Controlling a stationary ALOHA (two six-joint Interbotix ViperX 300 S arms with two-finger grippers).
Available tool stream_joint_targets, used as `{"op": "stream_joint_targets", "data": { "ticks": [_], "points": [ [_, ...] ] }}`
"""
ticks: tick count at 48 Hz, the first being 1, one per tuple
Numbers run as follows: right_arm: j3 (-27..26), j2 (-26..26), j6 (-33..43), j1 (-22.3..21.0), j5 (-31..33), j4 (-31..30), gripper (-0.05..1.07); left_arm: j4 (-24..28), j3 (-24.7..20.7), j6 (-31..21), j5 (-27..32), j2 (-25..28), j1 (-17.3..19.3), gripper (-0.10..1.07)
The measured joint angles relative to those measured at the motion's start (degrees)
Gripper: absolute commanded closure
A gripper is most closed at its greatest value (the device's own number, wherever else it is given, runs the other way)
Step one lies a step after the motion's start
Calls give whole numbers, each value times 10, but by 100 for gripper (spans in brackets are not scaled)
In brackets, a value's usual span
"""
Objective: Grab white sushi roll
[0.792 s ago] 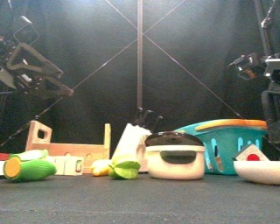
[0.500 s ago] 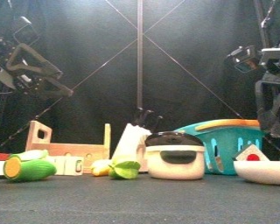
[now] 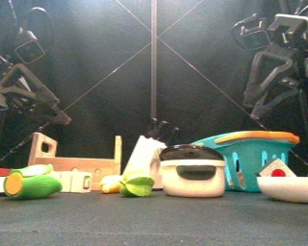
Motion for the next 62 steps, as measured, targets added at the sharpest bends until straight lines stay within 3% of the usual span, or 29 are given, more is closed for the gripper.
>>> {"op": "stream_joint_targets", "data": {
  "ticks": [13, 19, 27, 38, 62],
  "points": [
    [11, 14, 0, -15, -28, -9, 17, 28, -91, 0, 258, 1, 29, -6],
    [22, 21, 0, -18, -40, -10, 17, 76, -128, 1, 321, 1, 47, -6],
    [33, 24, 0, -22, -46, -10, 17, 145, -151, 0, 354, 12, 71, -6],
    [37, 26, 0, -33, -54, -12, 17, 163, -170, 0, 403, 59, 112, -6],
    [38, 50, 0, -46, -83, -13, 17, 243, -211, -2, 391, 209, 155, -6]
  ]
}}
